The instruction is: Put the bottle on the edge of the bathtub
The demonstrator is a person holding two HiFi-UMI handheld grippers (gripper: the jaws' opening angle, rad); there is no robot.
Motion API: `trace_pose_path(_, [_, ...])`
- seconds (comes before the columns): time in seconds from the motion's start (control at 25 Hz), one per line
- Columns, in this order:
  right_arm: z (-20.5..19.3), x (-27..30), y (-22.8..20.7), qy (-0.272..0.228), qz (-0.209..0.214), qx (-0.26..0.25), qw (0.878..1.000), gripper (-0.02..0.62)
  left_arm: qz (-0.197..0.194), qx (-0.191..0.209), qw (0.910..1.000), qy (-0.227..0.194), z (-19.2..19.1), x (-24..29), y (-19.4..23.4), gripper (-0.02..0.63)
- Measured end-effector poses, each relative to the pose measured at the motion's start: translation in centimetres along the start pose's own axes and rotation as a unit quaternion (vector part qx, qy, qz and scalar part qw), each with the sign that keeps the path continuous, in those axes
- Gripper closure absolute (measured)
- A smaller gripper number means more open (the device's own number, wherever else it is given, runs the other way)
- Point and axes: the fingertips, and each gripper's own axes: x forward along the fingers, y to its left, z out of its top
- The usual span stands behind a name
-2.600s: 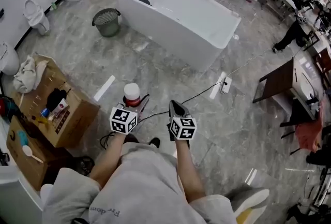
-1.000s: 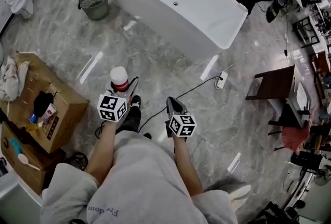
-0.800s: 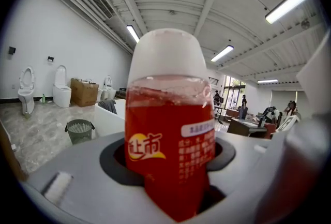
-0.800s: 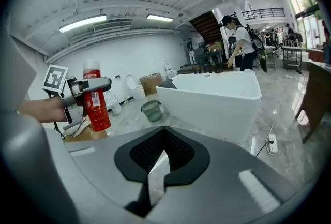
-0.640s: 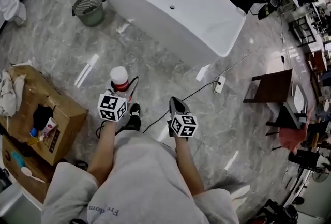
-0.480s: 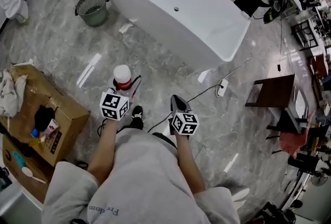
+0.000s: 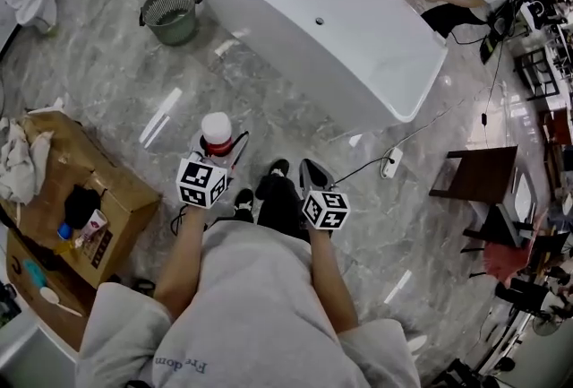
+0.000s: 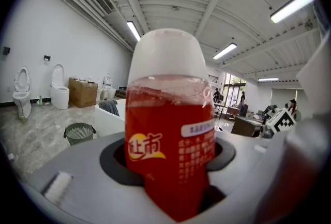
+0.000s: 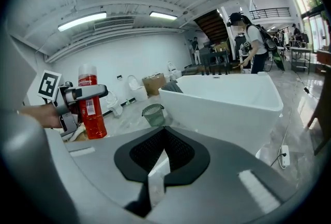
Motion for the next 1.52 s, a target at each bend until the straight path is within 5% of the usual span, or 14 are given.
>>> trace_pose_path(0.44, [7.5,7.4,-1.1,0.035,0.112,-0.099,0.988,0.593,-0.002,0.006,0.9996,0.028,0.5,6.9,3.1,0.282])
trace_pose_path(0.76, [15.8,11.2,-1.4,0.046,0.213,-0.117,0.969,0.592,-0.036,0.043,0.9961,0.067,1.7,14.0,3.5,0.281])
trace_pose_path(0.88, [19.8,11.5,1.5,0.061,0.301,-0.139,0.942,0.594,-0.062,0.062,0.9933,0.075,2.5,16.5,3.1,0.281])
trace_pose_path(1.12, [25.7,13.4,4.9,0.064,0.394,-0.259,0.879,0.592,-0.136,0.09,0.9832,0.082,4.3,21.1,0.9,0.281])
trace_pose_path(1.36, [27.6,14.4,4.2,0.1,0.446,-0.357,0.815,0.578,-0.21,0.161,0.9593,0.098,5.4,25.7,-1.4,0.281])
trace_pose_path(1.52, [28.4,16.2,2.6,0.116,0.442,-0.399,0.795,0.459,-0.244,0.173,0.9478,0.11,5.3,28.3,-1.9,0.281])
